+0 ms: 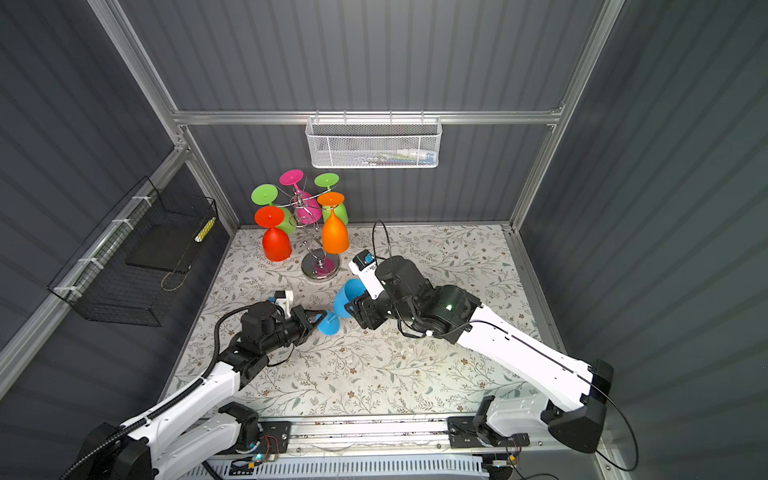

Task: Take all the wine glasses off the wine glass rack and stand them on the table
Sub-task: 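Open the right gripper and reach it toward the blue glass bowl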

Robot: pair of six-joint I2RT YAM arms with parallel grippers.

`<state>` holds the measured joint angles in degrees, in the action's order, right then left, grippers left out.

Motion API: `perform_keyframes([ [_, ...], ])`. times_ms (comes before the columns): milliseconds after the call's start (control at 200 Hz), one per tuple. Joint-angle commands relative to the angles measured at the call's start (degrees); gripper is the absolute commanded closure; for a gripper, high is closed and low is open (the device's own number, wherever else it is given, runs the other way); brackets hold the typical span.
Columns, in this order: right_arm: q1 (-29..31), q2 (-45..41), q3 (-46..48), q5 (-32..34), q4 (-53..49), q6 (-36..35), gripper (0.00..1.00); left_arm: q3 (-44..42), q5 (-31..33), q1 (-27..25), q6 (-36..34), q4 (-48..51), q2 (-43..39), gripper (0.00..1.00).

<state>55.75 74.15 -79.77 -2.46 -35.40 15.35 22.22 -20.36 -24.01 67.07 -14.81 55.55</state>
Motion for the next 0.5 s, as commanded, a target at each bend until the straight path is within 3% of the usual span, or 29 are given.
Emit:
perform_keyframes([
  [0, -0.3, 1.1, -2.5, -2.2, -1.5, 2.1, 0.39, -0.8, -2.2, 0.3, -1.5, -4.4, 0.2, 1.00],
  [495, 0.2, 7.9, -6.9, -5.8, -1.4, 3.7, 0.57, -2.1, -2.1, 0.3, -1.2, -5.2, -1.9, 1.00],
])
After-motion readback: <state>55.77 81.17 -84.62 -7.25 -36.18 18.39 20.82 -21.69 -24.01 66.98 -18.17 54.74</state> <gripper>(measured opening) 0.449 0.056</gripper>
